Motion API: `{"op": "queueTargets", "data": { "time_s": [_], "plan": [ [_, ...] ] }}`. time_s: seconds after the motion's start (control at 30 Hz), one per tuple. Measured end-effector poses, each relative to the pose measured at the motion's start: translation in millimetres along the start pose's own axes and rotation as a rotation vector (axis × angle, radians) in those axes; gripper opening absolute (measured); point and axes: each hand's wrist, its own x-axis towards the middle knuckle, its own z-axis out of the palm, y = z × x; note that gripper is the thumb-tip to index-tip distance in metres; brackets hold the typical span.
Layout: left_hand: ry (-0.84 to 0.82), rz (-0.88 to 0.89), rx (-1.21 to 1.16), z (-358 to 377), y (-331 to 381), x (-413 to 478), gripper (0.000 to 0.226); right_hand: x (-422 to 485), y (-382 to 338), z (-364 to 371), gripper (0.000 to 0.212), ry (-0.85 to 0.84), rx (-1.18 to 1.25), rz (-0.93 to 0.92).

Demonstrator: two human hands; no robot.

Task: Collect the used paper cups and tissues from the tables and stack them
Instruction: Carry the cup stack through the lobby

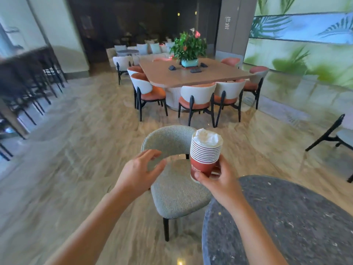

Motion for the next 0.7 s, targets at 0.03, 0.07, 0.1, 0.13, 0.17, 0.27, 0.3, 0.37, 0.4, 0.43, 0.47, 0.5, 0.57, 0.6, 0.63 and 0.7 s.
{"op": "queueTargets", "data": {
  "time_s": [0.03,0.07,0.1,0.13,0.17,0.27,0.3,0.37,0.4,0.43,0.47,0.5,0.57,0.6,0.63,0.7],
  "plan": [
    [0.011,-0.009,0.035,-9.8,-11.9,0.4,0.036,4.6,-6.1,11.4,0.050,-0.012,-0.002,-0.014],
    [0.010,-0.014,0.074,-19.7,-23.7,1.0,0.038,8.9,-11.8,23.8,0.048,-0.023,-0.001,-0.025],
    [0.000,-0.016,0.108,-28.2,-35.8,1.9,0.042,12.4,-17.0,36.6,0.046,-0.036,-0.001,-0.032],
    [-0.010,-0.015,0.142,-36.3,-48.0,2.6,0.047,15.1,-22.0,50.0,0.045,-0.046,-0.003,-0.038],
    [-0.014,-0.006,0.179,-44.0,-60.8,2.8,0.051,17.6,-26.2,63.9,0.044,-0.056,-0.005,-0.045],
    [-0.003,0.019,0.273,-68.2,-98.4,1.9,0.049,25.1,-39.0,108.0,0.047,-0.103,0.002,-0.046],
    [-0.005,0.017,0.295,-75.8,-112.1,1.1,0.048,27.4,-42.9,123.7,0.049,-0.115,-0.001,-0.046],
    [-0.030,-0.004,0.330,-91.8,-140.3,-0.1,0.054,32.0,-51.4,155.6,0.048,-0.126,0.002,-0.050],
    [-0.041,-0.020,0.340,-99.4,-154.6,-1.0,0.057,34.6,-55.4,171.1,0.045,-0.130,0.009,-0.048],
    [-0.042,-0.036,0.347,-106.7,-169.1,-2.6,0.059,37.5,-58.5,186.6,0.043,-0.136,0.017,-0.049],
    [-0.040,-0.054,0.350,-114.4,-182.5,-5.2,0.058,40.3,-62.0,202.4,0.041,-0.147,0.022,-0.052],
    [-0.032,-0.070,0.351,-122.0,-195.1,-8.3,0.057,43.1,-66.1,217.9,0.039,-0.161,0.024,-0.059],
    [0.004,-0.108,0.363,-138.1,-220.0,-14.1,0.055,51.1,-75.7,249.2,0.037,-0.201,0.027,-0.081],
    [0.024,-0.133,0.369,-146.5,-231.2,-16.3,0.055,56.3,-80.2,265.1,0.037,-0.227,0.028,-0.090],
    [0.040,-0.161,0.373,-154.5,-242.4,-18.3,0.057,62.0,-84.7,281.0,0.037,-0.261,0.034,-0.096],
    [0.063,-0.231,0.383,-169.4,-265.7,-23.5,0.058,75.2,-91.3,314.0,0.037,-0.328,0.051,-0.105]
  ]
}}
